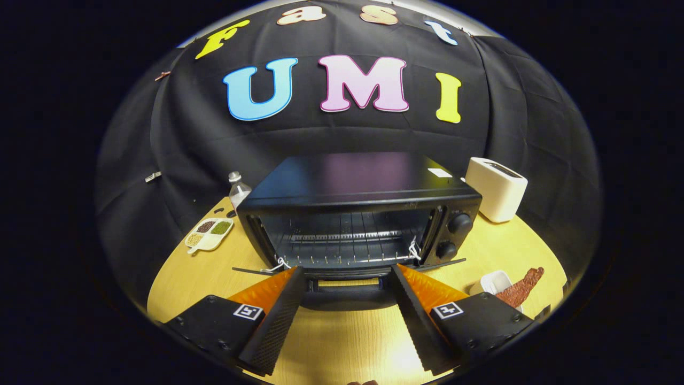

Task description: Open the toaster oven, put the food inside, and close the toaster oven door.

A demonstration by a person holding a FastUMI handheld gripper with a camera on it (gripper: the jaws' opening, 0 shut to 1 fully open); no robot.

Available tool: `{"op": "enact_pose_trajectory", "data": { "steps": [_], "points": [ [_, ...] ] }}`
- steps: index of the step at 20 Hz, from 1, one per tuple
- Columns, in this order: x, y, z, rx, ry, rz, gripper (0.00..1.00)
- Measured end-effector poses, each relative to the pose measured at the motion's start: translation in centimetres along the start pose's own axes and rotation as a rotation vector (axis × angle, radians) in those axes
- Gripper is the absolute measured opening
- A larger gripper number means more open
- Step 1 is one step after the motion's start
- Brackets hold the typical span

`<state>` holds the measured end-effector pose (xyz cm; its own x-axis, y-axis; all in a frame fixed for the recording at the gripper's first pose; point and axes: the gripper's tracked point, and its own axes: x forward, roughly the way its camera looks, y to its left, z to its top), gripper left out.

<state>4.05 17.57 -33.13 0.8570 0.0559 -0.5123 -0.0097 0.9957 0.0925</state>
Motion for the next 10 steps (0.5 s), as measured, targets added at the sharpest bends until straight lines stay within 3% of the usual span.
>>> {"op": "enact_pose_trajectory", "data": {
  "steps": [10],
  "points": [
    [-1.6, -0.5, -6.4, -0.037, 0.140, 0.013, 0.98]
  ]
}}
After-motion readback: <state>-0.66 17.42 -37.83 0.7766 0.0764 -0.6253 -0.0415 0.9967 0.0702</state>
